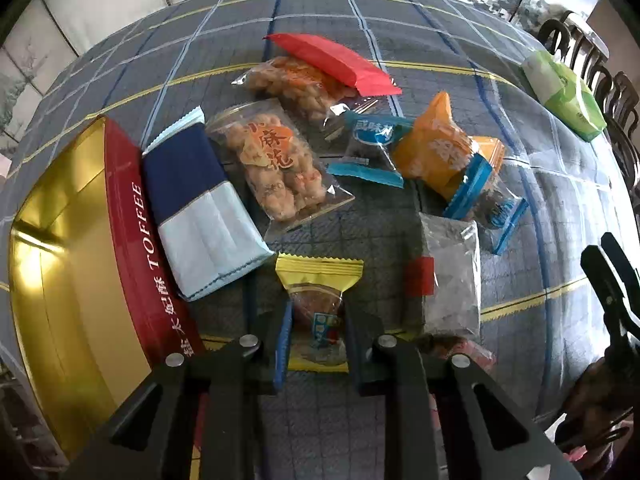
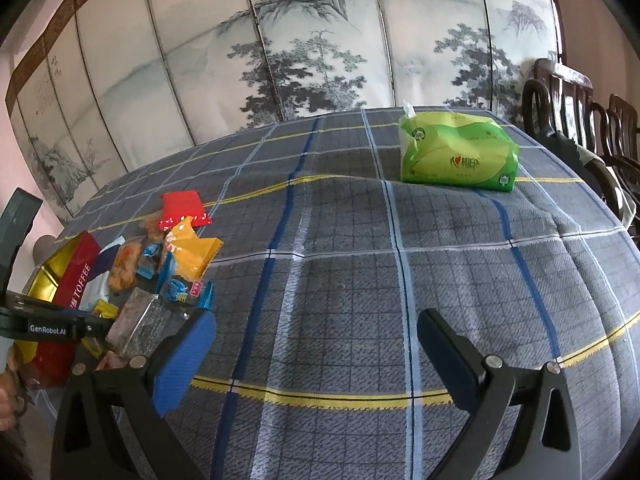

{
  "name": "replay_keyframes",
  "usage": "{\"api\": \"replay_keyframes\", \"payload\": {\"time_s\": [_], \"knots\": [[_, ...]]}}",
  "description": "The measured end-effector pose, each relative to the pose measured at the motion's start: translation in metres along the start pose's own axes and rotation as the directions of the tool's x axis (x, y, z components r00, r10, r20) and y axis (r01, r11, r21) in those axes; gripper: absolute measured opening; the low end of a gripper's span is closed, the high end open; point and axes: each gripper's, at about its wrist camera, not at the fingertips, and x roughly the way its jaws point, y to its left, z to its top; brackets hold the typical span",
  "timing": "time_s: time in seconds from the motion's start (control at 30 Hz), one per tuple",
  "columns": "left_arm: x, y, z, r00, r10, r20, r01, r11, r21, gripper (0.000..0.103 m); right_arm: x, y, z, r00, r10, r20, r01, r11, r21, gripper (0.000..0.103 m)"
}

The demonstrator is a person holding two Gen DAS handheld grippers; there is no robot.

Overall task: Organize snacks
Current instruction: 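Close the left tool on the yellow-wrapped candy, then carry the yellow candy over the gold tray with the left tool while the right tool grasps the pink packet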

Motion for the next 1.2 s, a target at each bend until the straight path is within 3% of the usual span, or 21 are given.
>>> {"api": "replay_keyframes", "payload": {"time_s": [0.17, 0.5, 0.73, 0.9, 1.07, 1.2], "knots": [[-0.048, 0.006, -0.01, 0.995, -0.053, 0.087, 0.057, 0.997, -0.05, 0.02, 0.001, 0.0, 0.0, 1.0, 0.003, -0.006, -0.003, 1.0, 0.002, 0.103], [-0.091, 0.029, -0.04, 0.988, -0.088, 0.129, 0.103, 0.988, -0.117, 0.02, -0.007, 0.001, -0.005, 1.0, 0.003, -0.006, -0.003, 1.0, 0.009, 0.103], [-0.104, 0.054, -0.055, 0.983, -0.078, 0.164, 0.105, 0.98, -0.169, 0.02, -0.038, 0.03, -0.025, 0.979, 0.196, -0.052, -0.188, 0.973, 0.136, 0.103], [-0.111, 0.074, -0.06, 0.98, -0.073, 0.185, 0.11, 0.974, -0.198, 0.02, -0.042, 0.065, -0.026, 0.962, 0.259, -0.092, -0.245, 0.959, 0.141, 0.103], [-0.116, 0.094, -0.064, 0.978, -0.073, 0.196, 0.115, 0.97, -0.213, 0.02, -0.049, 0.104, -0.026, 0.95, 0.292, -0.115, -0.291, 0.956, 0.031, 0.103], [-0.118, 0.105, -0.065, 0.977, -0.077, 0.199, 0.121, 0.967, -0.222, 0.02, -0.048, 0.148, -0.03, 0.974, 0.197, -0.115, -0.216, 0.959, -0.182, 0.103]]}}
